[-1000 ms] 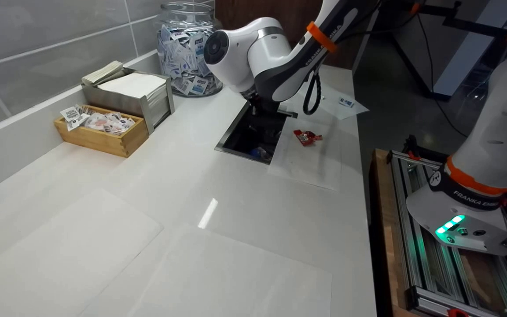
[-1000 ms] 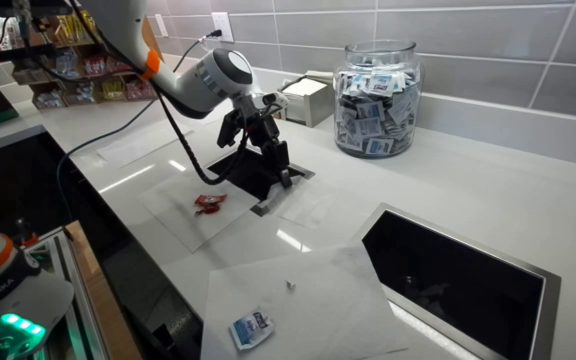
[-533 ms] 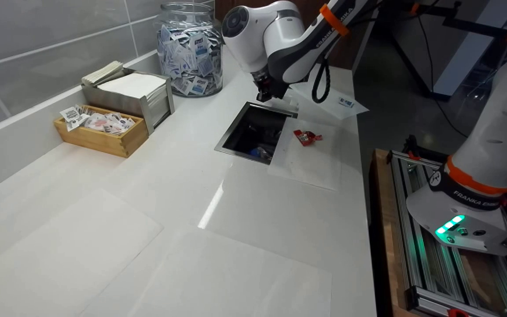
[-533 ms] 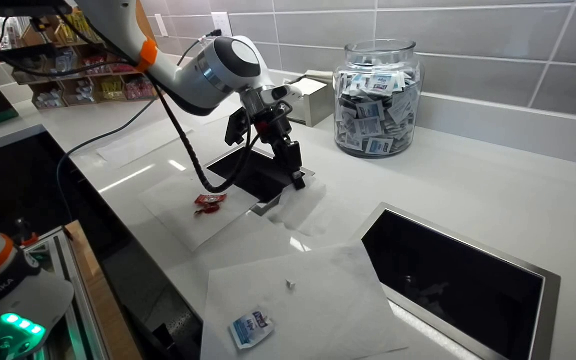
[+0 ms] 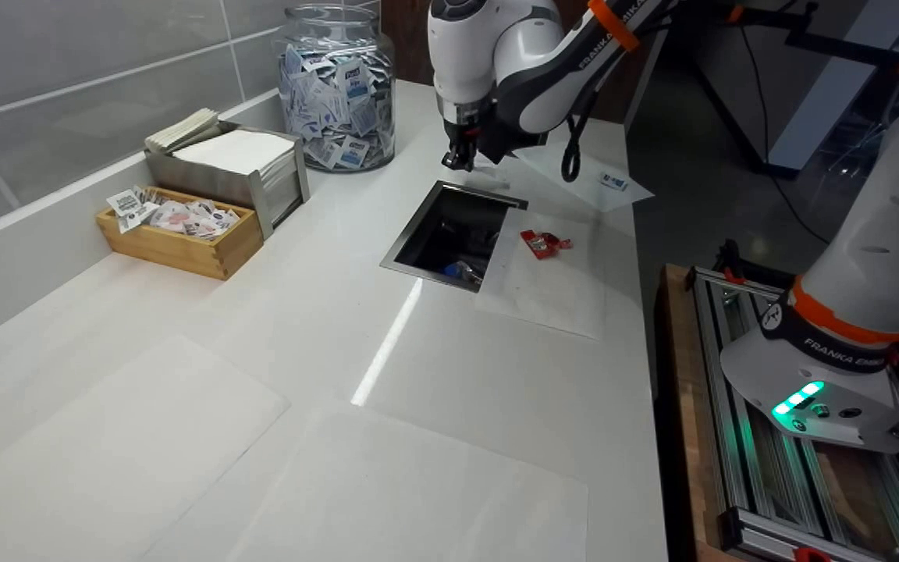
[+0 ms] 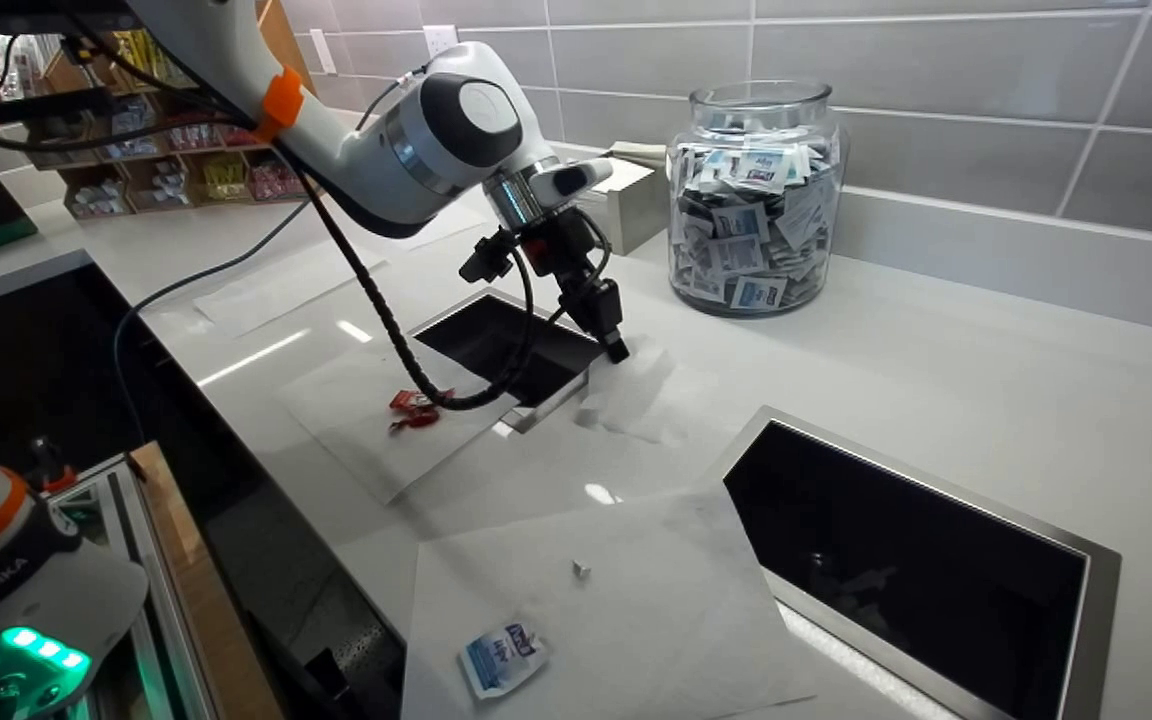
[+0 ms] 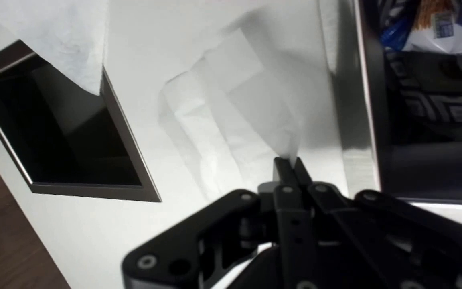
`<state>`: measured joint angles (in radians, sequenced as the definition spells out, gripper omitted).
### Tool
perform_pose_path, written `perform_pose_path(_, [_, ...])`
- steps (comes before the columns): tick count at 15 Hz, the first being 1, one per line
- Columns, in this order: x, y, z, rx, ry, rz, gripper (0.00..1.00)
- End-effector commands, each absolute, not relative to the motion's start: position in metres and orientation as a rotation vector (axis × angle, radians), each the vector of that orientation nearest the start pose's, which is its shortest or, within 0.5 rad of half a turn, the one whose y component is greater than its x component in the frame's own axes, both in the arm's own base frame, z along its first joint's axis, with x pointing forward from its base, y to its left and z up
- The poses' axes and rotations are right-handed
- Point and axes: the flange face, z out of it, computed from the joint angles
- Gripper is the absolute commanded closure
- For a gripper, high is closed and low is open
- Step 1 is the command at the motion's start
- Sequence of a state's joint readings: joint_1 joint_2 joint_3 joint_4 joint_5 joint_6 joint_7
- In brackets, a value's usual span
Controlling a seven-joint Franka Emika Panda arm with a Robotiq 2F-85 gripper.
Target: Fold the square white tissue in half
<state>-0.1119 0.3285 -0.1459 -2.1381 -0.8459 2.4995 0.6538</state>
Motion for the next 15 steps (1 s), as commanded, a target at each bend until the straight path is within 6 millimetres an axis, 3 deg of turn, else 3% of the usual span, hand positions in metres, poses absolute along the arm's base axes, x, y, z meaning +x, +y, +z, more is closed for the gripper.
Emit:
perform_pose_path(1, [0.541, -0.145, 0.265, 2.711, -0.296, 0.234, 1.00])
perform_pose_path(9, [0.515, -0.156, 0.294, 2.922, -0.433, 0.119, 1.00])
perform_pose_path(10, [0.514, -0.157, 0.299, 2.940, -0.424, 0.116, 1.00])
perform_pose_path(11, [0.528, -0.157, 0.290, 2.899, -0.420, 0.142, 0.99])
perform_pose_path(15, [0.524, -0.158, 0.300, 2.920, -0.421, 0.144, 0.99])
